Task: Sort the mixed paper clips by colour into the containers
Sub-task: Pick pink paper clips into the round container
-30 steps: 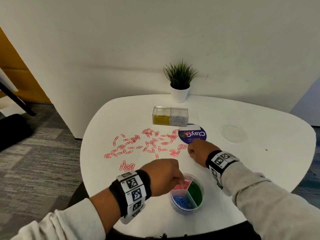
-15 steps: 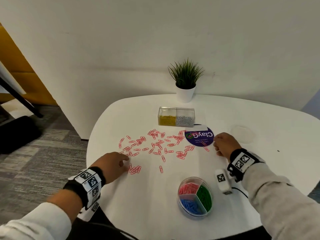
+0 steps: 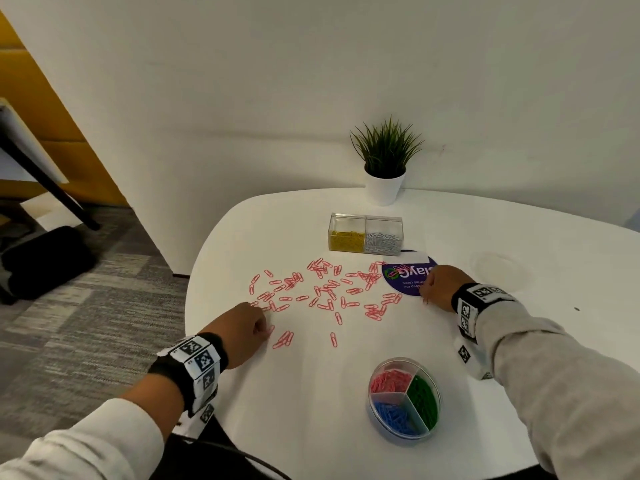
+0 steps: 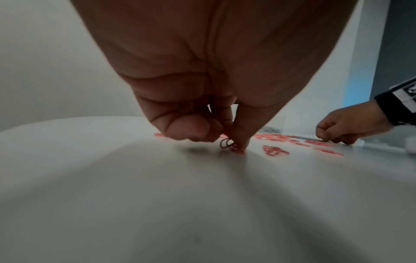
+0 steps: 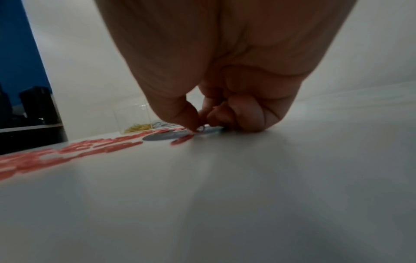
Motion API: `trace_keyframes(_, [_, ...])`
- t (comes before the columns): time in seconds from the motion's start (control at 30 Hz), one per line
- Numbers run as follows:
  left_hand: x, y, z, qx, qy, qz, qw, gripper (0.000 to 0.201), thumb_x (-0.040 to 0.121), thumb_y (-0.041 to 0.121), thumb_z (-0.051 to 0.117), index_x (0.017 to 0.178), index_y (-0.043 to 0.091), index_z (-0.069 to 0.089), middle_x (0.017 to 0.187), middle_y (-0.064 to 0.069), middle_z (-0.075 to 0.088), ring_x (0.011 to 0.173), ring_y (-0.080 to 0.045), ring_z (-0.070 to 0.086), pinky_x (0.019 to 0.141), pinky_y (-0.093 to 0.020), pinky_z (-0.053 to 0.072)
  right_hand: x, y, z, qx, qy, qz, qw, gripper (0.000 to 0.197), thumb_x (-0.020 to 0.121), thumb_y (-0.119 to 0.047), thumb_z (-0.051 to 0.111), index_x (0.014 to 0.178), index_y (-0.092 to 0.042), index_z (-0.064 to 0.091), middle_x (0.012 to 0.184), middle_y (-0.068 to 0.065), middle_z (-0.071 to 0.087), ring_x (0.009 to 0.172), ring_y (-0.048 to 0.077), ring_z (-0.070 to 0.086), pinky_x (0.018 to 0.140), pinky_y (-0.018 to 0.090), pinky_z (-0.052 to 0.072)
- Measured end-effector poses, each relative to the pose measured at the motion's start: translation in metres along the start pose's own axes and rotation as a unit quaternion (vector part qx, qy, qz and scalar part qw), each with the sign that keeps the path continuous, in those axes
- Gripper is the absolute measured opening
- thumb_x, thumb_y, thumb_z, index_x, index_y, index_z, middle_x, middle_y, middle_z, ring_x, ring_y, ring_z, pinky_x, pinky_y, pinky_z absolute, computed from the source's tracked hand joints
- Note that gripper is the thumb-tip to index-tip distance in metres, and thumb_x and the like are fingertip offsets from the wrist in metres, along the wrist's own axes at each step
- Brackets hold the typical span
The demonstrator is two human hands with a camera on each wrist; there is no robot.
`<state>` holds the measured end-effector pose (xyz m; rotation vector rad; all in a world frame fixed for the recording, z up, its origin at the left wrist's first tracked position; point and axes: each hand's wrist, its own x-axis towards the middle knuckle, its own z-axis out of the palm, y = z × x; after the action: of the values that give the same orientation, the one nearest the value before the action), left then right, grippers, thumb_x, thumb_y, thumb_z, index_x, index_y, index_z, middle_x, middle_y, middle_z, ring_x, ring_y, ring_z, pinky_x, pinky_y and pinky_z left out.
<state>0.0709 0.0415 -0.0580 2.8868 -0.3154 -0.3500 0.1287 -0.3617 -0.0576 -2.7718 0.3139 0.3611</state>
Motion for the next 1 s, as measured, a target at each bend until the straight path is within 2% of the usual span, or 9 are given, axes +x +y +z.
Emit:
trace_keyframes(0.1, [0.002, -0.010, -0.006, -0.136, 0.004, -0.045, 0.990, 0.013, 0.092, 0.028, 0.062, 0.082, 0.019, 0.063, 0.083, 0.002, 0.065, 0.073, -0.014, 0.060, 0.061, -0.020, 0.046, -0.002, 0.012, -0.006, 0.217, 0.040, 0.036, 0.975, 0.017, 0.092, -0.018, 0.058, 0.081, -0.005, 0.062, 0.075, 0.008, 0.060, 0.073, 0.026, 0.056, 0.056, 0.025, 0.039])
trace_keyframes(0.23, [0.006, -0.017, -0.019, -0.473, 0.011, -0.165, 0.866, 0.010, 0.091, 0.000, 0.057, 0.097, 0.005, 0.063, 0.074, -0.012, 0.064, 0.059, -0.018, 0.057, 0.055, -0.032, 0.053, -0.012, 0.024, -0.010, 0.596, 0.045, 0.107, 0.794, 0.014, 0.094, 0.001, 0.045, 0.092, -0.006, 0.057, 0.072, 0.011, 0.056, 0.058, 0.018, 0.049, 0.046, 0.024, 0.041])
trace_keyframes(0.37, [0.001, -0.011, -0.024, -0.562, -0.021, -0.260, 0.785, 0.019, 0.089, 0.000, 0.046, 0.082, 0.004, 0.063, 0.068, -0.008, 0.053, 0.054, -0.018, 0.048, 0.049, -0.026, 0.043, -0.008, 0.022, -0.007, 0.568, 0.000, 0.155, 0.808, 0.015, 0.089, 0.002, 0.043, 0.081, -0.006, 0.054, 0.062, 0.008, 0.048, 0.053, 0.019, 0.042, 0.045, 0.022, 0.034])
trace_keyframes(0.43, [0.001, -0.009, -0.025, -0.528, -0.053, -0.300, 0.793, 0.017, 0.087, 0.002, 0.046, 0.078, 0.007, 0.060, 0.065, -0.006, 0.050, 0.051, -0.017, 0.044, 0.048, -0.023, 0.039, -0.004, 0.017, -0.005, 0.359, -0.021, 0.129, 0.924, 0.011, 0.093, -0.015, 0.054, 0.090, -0.005, 0.057, 0.072, 0.011, 0.055, 0.062, 0.025, 0.049, 0.056, 0.028, 0.036])
trace_keyframes(0.5, [0.004, -0.005, -0.025, -0.422, -0.060, -0.301, 0.853, 0.011, 0.088, 0.007, 0.051, 0.079, 0.009, 0.057, 0.062, -0.003, 0.047, 0.053, -0.018, 0.042, 0.049, -0.023, 0.035, -0.002, 0.010, 0.000, 0.053, -0.041, 0.056, 0.996, 0.036, 0.095, -0.039, 0.057, 0.111, -0.007, 0.060, 0.103, 0.014, 0.063, 0.094, 0.029, 0.060, 0.074, 0.028, 0.040])
trace_keyframes(0.57, [0.006, -0.003, -0.023, -0.199, -0.072, -0.222, 0.952, 0.019, 0.092, 0.027, 0.058, 0.079, 0.012, 0.058, 0.067, 0.000, 0.051, 0.064, -0.019, 0.050, 0.056, -0.025, 0.038, -0.005, 0.003, 0.005, -0.078, -0.028, 0.006, 0.997, 0.046, 0.095, -0.045, 0.054, 0.122, -0.008, 0.057, 0.121, 0.010, 0.062, 0.110, 0.026, 0.059, 0.082, 0.026, 0.042])
trace_keyframes(0.63, [0.004, 0.001, -0.017, -0.048, -0.071, -0.154, 0.984, 0.037, 0.086, 0.050, 0.066, 0.075, 0.015, 0.059, 0.073, 0.003, 0.058, 0.072, -0.015, 0.056, 0.062, -0.026, 0.041, -0.008, -0.003, 0.011, -0.116, -0.021, -0.012, 0.993, 0.039, 0.095, -0.034, 0.051, 0.123, -0.008, 0.056, 0.124, 0.009, 0.062, 0.110, 0.025, 0.060, 0.084, 0.026, 0.045])
trace_keyframes(0.87, [-0.001, 0.025, -0.005, 0.073, -0.078, -0.088, 0.990, 0.028, 0.095, 0.043, 0.048, 0.088, 0.018, 0.059, 0.099, -0.003, 0.066, 0.088, -0.018, 0.060, 0.075, -0.024, 0.044, -0.028, 0.006, 0.015, -0.117, -0.013, -0.072, 0.990, 0.012, 0.088, -0.033, 0.055, 0.089, -0.021, 0.051, 0.091, -0.003, 0.056, 0.081, 0.016, 0.055, 0.058, 0.022, 0.034])
trace_keyframes(1.0, [-0.008, 0.042, -0.009, 0.117, -0.105, -0.075, 0.985, 0.024, 0.091, 0.038, 0.047, 0.099, 0.019, 0.060, 0.103, 0.000, 0.063, 0.094, -0.019, 0.061, 0.081, -0.029, 0.051, -0.040, 0.013, 0.009, -0.135, 0.000, -0.104, 0.985, 0.021, 0.095, -0.040, 0.053, 0.095, -0.019, 0.056, 0.094, -0.002, 0.059, 0.084, 0.015, 0.055, 0.069, 0.024, 0.040])
